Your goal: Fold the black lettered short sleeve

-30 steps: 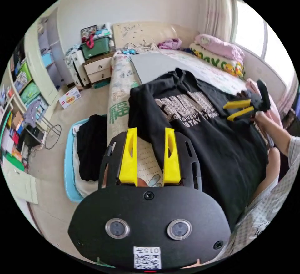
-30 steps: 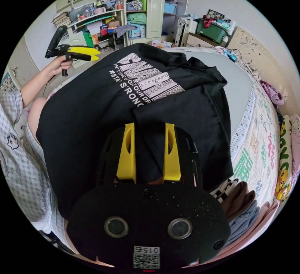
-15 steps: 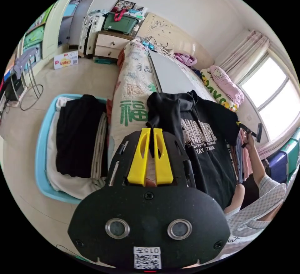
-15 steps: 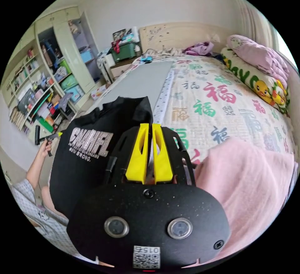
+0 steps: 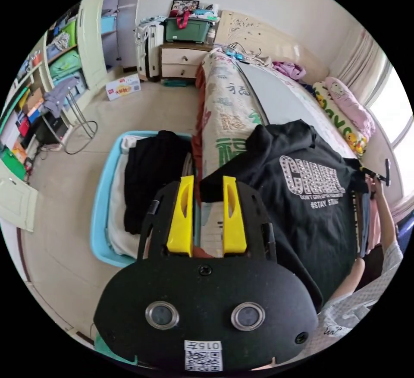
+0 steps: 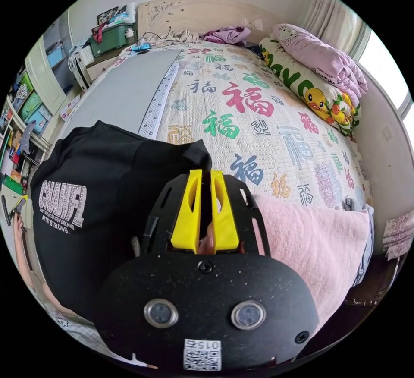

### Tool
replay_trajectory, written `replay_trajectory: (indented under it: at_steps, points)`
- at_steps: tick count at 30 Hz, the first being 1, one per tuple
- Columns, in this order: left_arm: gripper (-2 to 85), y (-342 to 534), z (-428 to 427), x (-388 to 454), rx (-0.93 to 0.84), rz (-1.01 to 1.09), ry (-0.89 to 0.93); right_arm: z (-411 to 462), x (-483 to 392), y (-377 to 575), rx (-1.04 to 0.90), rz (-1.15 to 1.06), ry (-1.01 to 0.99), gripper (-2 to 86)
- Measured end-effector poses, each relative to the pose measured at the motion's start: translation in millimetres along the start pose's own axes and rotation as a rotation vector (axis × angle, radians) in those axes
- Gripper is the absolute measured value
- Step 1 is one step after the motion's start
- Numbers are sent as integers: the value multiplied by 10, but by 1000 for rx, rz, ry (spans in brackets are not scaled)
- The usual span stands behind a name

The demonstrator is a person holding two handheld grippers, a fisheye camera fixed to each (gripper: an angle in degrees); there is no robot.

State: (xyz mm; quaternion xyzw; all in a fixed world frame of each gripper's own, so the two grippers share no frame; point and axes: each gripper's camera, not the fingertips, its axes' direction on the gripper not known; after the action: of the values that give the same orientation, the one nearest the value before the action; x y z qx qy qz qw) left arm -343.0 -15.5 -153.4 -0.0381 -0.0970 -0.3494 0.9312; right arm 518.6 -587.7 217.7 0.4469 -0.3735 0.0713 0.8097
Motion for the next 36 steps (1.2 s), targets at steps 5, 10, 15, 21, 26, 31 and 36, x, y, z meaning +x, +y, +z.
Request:
replay_trajectory:
  at_steps: [5,10,15,21,26,31,36]
  points:
    - [43,103,253,-247,42,-178,271,-223,123,250,71,31,-72,51]
    - [9,342,-386,-27,288,-91,139,-615,-7,503,148,-31,-83,43]
    - [28,562,-760,660,343,194,-156,-786,-662,545,194,-233,-128,52]
    - [111,247,-640,1242,234,284,-49,-422,-1558,223,104,-358,-358,114]
    - [141,-101,216,2838,50,686,-77,6,-2059,-122,2,-385,-314,136]
    - [112,-478,1007,3117,-73,703,-223,161,-2145,-276,-108,-375,-252,118]
    - [22,-784,950,3061,-54,641,-167,-210,-2266,-179,-72,-532,-114,8]
